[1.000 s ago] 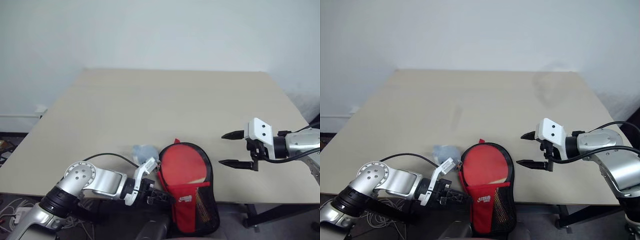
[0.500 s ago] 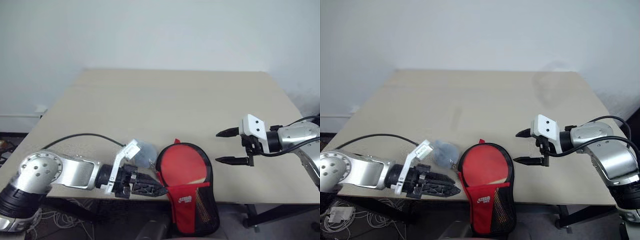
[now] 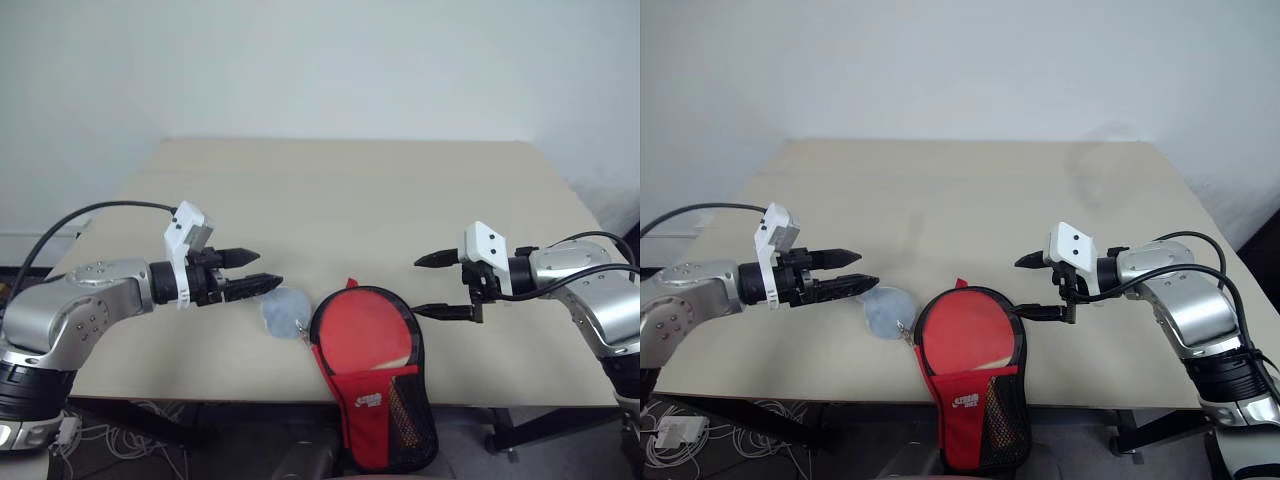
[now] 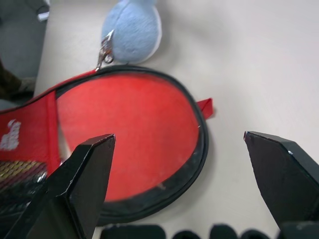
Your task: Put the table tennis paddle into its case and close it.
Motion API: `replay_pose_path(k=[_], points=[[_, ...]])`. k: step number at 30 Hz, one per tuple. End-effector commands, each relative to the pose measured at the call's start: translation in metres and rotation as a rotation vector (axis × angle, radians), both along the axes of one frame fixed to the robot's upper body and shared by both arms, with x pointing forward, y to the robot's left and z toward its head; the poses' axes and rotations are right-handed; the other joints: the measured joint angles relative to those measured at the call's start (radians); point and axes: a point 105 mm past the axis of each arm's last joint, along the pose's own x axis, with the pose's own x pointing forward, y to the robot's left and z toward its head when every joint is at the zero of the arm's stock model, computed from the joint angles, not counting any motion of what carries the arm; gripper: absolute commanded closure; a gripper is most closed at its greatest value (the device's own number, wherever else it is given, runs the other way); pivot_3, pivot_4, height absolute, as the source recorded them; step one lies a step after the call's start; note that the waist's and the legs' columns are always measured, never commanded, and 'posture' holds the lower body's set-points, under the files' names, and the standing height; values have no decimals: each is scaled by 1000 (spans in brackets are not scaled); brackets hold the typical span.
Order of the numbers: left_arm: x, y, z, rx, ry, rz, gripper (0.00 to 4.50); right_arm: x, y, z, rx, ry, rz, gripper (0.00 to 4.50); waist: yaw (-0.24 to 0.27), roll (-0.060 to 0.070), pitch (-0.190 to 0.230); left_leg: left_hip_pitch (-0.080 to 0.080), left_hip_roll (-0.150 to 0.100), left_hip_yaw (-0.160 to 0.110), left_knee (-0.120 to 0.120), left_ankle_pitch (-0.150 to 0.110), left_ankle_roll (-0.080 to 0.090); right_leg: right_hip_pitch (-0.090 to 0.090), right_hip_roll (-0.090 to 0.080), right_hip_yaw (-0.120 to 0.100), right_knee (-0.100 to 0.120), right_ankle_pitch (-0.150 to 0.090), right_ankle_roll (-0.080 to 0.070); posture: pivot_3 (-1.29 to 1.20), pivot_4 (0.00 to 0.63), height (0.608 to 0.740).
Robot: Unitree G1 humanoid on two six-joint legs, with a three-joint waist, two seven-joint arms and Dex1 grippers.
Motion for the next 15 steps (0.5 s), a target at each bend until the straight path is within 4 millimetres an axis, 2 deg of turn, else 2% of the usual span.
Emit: replay_pose_path(k=[1,4,9,12,15], points=[[0,1,2,-32,-42,5,45,2,8,4,38,-34,-35,0,1,-1,0,0,0,0,1,0,0,0,1,0,0,0,0,0,0,707],[0,0,-8,-54,-24,23,45,4,16,-4,54,-32,-75,0,2,-1,0,0,1,-1,2,0,0,2,2,0,0,1,1,0,0,707],[7,2,-21,-98,-42,88,45,5,42,-18,118,1,-133,0,1,-1,0,1,6,0,4,0,0,2,9,3,0,2,3,0,0,707],[7,1,-27,-101,-34,93,0,2,56,-24,156,34,-138,616,1,-1,0,1,10,1,4,1,-2,1,12,3,1,4,0,0,0,707],[11,3,-28,-85,-74,113,0,0,61,-28,167,45,-136,1652,0,-1,0,1,11,1,4,2,-3,0,14,3,1,9,-6,0,0,707]])
